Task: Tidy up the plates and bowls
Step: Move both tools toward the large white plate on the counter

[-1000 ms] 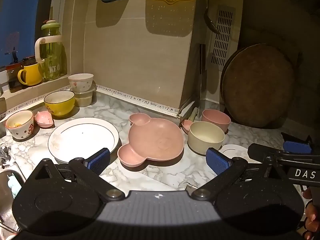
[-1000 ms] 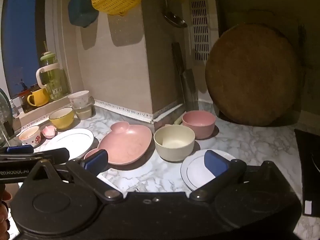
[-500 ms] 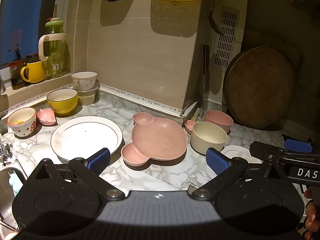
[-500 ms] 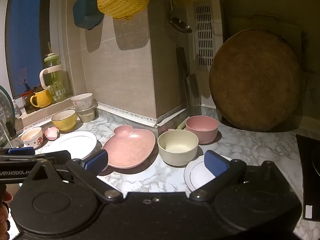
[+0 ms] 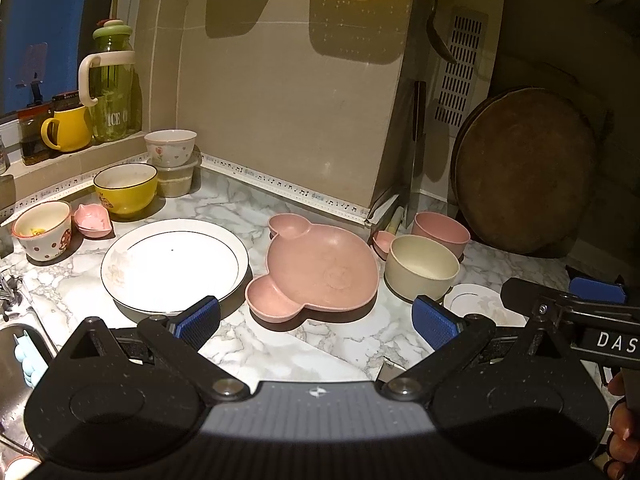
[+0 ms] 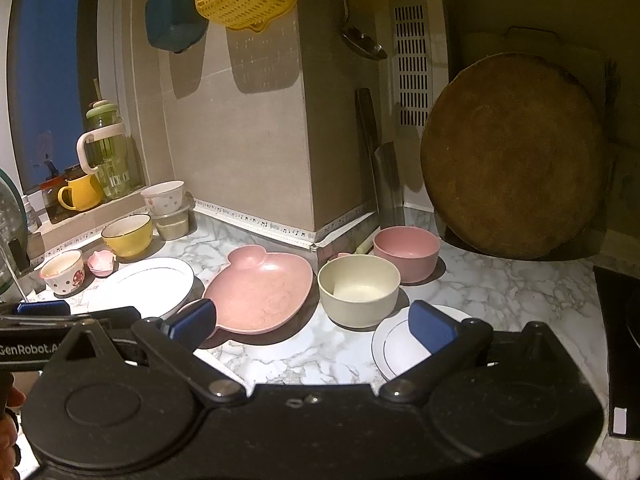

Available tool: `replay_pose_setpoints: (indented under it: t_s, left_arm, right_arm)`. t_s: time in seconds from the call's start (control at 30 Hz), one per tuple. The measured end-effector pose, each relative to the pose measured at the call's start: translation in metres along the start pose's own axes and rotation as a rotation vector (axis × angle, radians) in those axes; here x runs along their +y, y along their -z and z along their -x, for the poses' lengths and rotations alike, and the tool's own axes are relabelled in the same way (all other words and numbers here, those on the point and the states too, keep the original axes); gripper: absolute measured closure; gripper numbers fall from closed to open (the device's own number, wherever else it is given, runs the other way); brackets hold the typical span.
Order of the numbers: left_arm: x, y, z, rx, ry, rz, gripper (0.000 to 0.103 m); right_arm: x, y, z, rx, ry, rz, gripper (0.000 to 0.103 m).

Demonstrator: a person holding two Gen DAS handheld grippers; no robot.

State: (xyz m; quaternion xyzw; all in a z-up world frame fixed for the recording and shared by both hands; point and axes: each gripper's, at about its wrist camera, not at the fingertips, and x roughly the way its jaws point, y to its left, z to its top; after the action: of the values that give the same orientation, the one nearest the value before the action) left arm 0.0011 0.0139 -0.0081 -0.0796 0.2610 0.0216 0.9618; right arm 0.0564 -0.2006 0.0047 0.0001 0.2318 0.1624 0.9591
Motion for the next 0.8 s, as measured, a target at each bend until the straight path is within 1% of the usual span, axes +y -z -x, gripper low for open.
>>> replay_pose_setpoints:
  t_s: [0.8]
  left_arm:
    - [0.0081,-0.0009,-0.0046,0.021,-0.003,0.033,0.001]
  right_arm:
    - [0.0053,-0.0025,-0.0076,0.025,-0.007,0.007,0.000]
